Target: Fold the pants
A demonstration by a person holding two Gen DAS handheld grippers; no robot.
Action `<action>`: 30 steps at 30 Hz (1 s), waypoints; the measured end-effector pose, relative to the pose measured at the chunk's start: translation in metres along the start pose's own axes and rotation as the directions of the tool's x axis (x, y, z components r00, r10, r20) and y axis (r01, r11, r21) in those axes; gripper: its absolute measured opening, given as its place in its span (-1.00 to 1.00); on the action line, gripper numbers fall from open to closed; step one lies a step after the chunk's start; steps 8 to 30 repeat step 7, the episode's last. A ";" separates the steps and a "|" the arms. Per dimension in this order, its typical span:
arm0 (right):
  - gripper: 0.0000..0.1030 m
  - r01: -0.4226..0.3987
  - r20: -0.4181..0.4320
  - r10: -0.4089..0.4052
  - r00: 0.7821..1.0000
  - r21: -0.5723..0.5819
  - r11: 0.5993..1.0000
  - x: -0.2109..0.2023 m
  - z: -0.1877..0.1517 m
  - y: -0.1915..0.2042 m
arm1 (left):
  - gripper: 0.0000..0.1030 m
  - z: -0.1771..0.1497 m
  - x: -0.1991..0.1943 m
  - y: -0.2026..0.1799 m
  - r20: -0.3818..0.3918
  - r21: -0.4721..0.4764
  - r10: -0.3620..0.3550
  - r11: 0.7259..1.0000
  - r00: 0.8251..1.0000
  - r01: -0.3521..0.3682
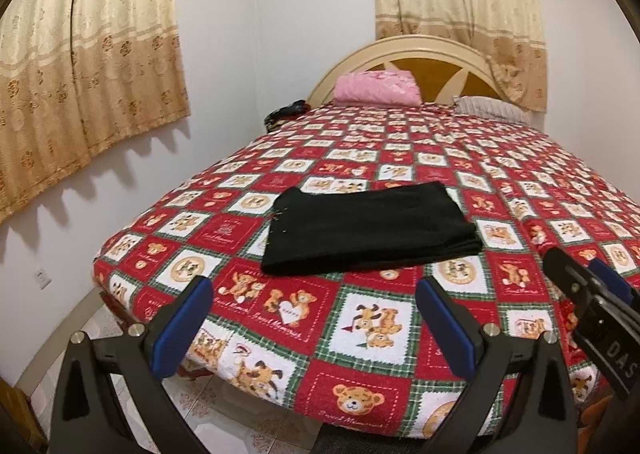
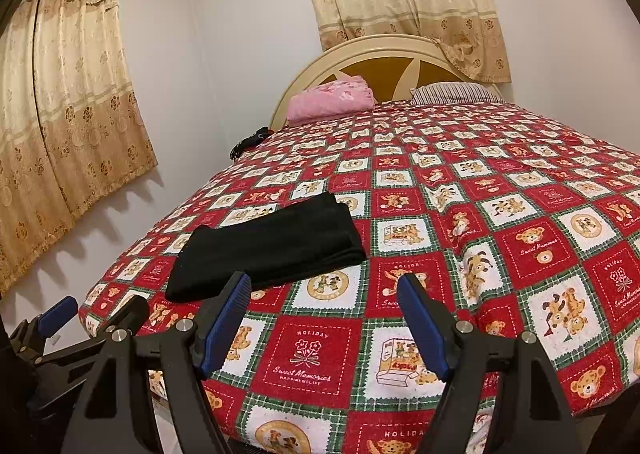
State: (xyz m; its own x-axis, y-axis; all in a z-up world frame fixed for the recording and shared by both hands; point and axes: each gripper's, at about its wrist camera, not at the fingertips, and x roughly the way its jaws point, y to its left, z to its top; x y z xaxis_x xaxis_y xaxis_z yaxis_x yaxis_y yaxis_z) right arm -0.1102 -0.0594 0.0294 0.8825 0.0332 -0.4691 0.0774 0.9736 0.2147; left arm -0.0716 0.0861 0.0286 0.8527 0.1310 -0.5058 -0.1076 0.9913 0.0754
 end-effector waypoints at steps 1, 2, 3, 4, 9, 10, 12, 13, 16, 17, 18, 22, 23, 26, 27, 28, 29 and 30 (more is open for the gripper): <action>0.49 -0.001 -0.001 0.001 1.000 0.001 1.000 0.000 0.000 0.000 | 1.00 0.000 0.000 0.000 -0.002 0.001 -0.001 1.000 1.000 0.001; 0.49 -0.002 -0.003 0.002 1.000 0.002 1.000 0.000 0.000 0.000 | 1.00 0.000 0.000 -0.001 -0.004 0.003 -0.004 1.000 1.000 0.004; 0.49 -0.003 -0.004 0.003 1.000 0.003 1.000 0.000 0.000 0.000 | 1.00 0.000 0.000 -0.001 -0.007 0.000 -0.007 1.000 1.000 0.007; 0.49 -0.003 -0.005 0.003 1.000 0.005 1.000 0.001 0.000 -0.001 | 1.00 0.000 0.000 -0.001 -0.008 -0.003 -0.013 1.000 1.000 0.013; 0.49 0.005 0.000 -0.005 1.000 0.008 1.000 0.000 0.000 -0.002 | 1.00 0.001 0.001 -0.001 -0.014 -0.002 -0.012 1.000 1.000 0.012; 0.49 0.005 0.000 -0.005 1.000 0.008 1.000 0.000 0.000 -0.002 | 1.00 0.001 0.001 -0.001 -0.014 -0.002 -0.012 1.000 1.000 0.012; 0.49 0.005 0.000 -0.005 1.000 0.008 1.000 0.000 0.000 -0.002 | 1.00 0.001 0.001 -0.001 -0.014 -0.002 -0.012 1.000 1.000 0.012; 0.49 0.005 0.000 -0.005 1.000 0.008 1.000 0.000 0.000 -0.002 | 1.00 0.001 0.001 -0.001 -0.014 -0.002 -0.012 1.000 1.000 0.012; 0.49 0.005 0.000 -0.005 1.000 0.008 1.000 0.000 0.000 -0.002 | 1.00 0.001 0.001 -0.001 -0.014 -0.002 -0.012 1.000 1.000 0.012; 0.49 0.005 0.000 -0.005 1.000 0.008 1.000 0.000 0.000 -0.002 | 1.00 0.001 0.001 -0.001 -0.014 -0.002 -0.012 1.000 1.000 0.012; 0.49 0.005 0.000 -0.005 1.000 0.008 1.000 0.000 0.000 -0.002 | 1.00 0.001 0.001 -0.001 -0.014 -0.002 -0.012 1.000 1.000 0.012; 0.49 0.005 0.000 -0.005 1.000 0.008 1.000 0.000 0.000 -0.002 | 1.00 0.001 0.001 -0.001 -0.014 -0.002 -0.012 1.000 1.000 0.012; 0.49 0.005 0.000 -0.005 1.000 0.008 1.000 0.000 0.000 -0.002 | 1.00 0.001 0.001 -0.001 -0.014 -0.002 -0.012 1.000 1.000 0.012; 0.49 0.005 0.000 -0.005 1.000 0.008 1.000 0.000 0.000 -0.002 | 1.00 0.001 0.001 -0.001 -0.014 -0.002 -0.012 1.000 1.000 0.012; 0.49 0.005 0.000 -0.005 1.000 0.008 1.000 0.000 0.000 -0.002 | 1.00 0.001 0.001 -0.001 -0.014 -0.002 -0.012 1.000 1.000 0.012; 0.49 0.005 0.000 -0.005 1.000 0.008 1.000 0.000 0.000 -0.002 | 1.00 0.001 0.001 -0.001 -0.014 -0.002 -0.012 1.000 1.000 0.012; 0.49 0.005 0.000 -0.005 1.000 0.008 1.000 0.000 0.000 -0.002 | 1.00 0.001 0.001 -0.001 -0.014 -0.002 -0.012 1.000 1.000 0.012; 0.49 0.005 0.000 -0.005 1.000 0.008 1.000 0.000 0.000 -0.002 | 1.00 0.001 0.001 -0.001 -0.014 -0.002 -0.012 1.000 1.000 0.012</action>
